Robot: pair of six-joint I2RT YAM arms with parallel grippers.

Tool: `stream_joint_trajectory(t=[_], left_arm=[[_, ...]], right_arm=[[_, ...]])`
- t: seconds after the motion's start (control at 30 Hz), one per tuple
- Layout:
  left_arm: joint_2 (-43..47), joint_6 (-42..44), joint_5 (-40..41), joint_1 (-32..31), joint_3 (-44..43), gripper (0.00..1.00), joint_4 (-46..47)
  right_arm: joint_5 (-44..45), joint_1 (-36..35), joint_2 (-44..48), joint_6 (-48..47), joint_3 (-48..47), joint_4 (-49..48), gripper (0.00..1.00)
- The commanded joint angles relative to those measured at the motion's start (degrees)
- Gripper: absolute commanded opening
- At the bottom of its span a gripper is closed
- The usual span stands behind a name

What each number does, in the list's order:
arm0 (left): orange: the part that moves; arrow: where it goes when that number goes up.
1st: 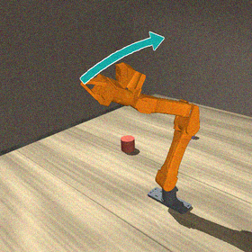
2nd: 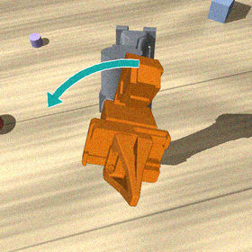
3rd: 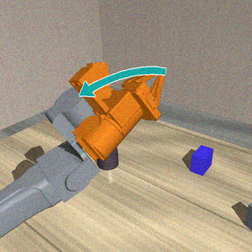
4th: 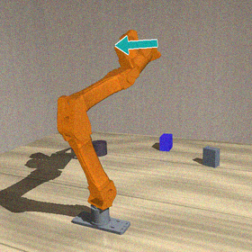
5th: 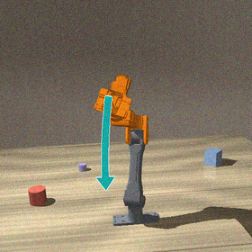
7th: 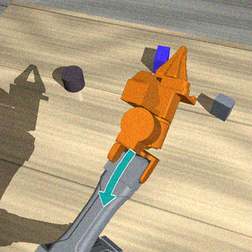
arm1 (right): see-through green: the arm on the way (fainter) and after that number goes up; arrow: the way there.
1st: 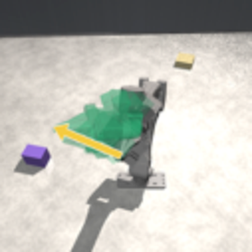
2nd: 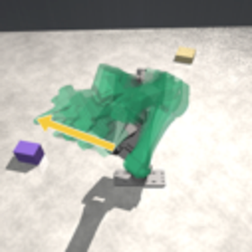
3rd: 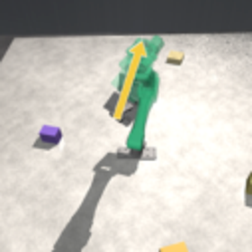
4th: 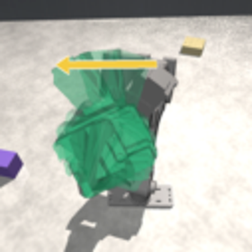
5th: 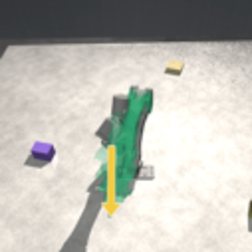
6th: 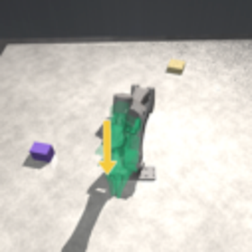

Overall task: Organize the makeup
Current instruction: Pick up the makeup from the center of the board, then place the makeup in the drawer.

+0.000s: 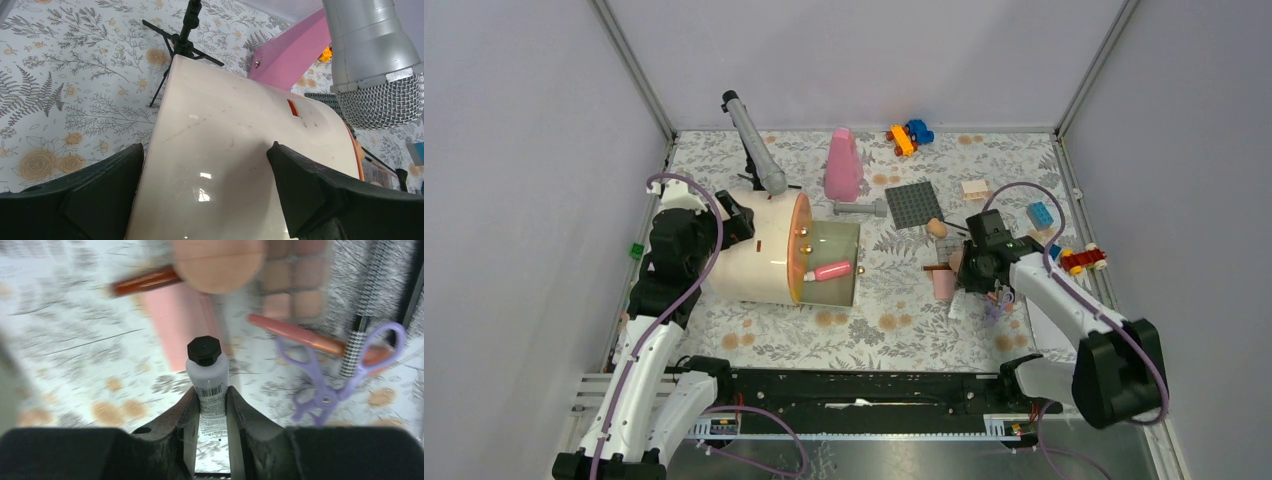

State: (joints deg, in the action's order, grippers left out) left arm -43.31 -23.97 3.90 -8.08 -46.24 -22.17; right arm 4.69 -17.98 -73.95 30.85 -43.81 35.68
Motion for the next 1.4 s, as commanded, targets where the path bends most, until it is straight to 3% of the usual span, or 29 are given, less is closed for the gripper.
stream_joint_trajectory(t=[0.0,0.1,0.33,0.53,0.7,0.9,1.37], left_arm=[[-0.22,1.64,-1.97,-0.36,1.28,0.99,-4.69],[-0.23,1.64,-1.88,-0.36,1.31,0.99,-4.71],[-0.21,1.64,-1.84,-0.34,1.32,0.99,-4.72],[-0.24,1.72,-1.53,-0.34,1.25,0.99,-4.72],[-0.25,1.73,-1.29,-0.32,1.20,0.99,-4.81],[-0.34,1.73,-1.18,-0.31,1.24,0.99,-4.77],[-0.33,1.73,-1.17,-0.21,1.24,0.99,-4.81]], right_arm=[[-13.53,-0.10,7.88,-3.23,-2.62,-8.12,0.29],[-19.91,-3.28,6.31,-3.52,-5.96,-14.31,0.26],[-17.77,-20.07,-6.98,-10.48,-22.34,-20.47,0.26],[-16.46,-24.79,-20.22,-13.64,-35.60,-20.46,0.24],[-16.79,-28.44,-28.27,-18.04,-41.28,-19.83,0.25],[-12.06,-30.16,-31.68,-21.15,-41.39,-19.77,0.25],[-13.16,-32.25,-29.92,-27.36,-34.22,-20.66,0.33]])
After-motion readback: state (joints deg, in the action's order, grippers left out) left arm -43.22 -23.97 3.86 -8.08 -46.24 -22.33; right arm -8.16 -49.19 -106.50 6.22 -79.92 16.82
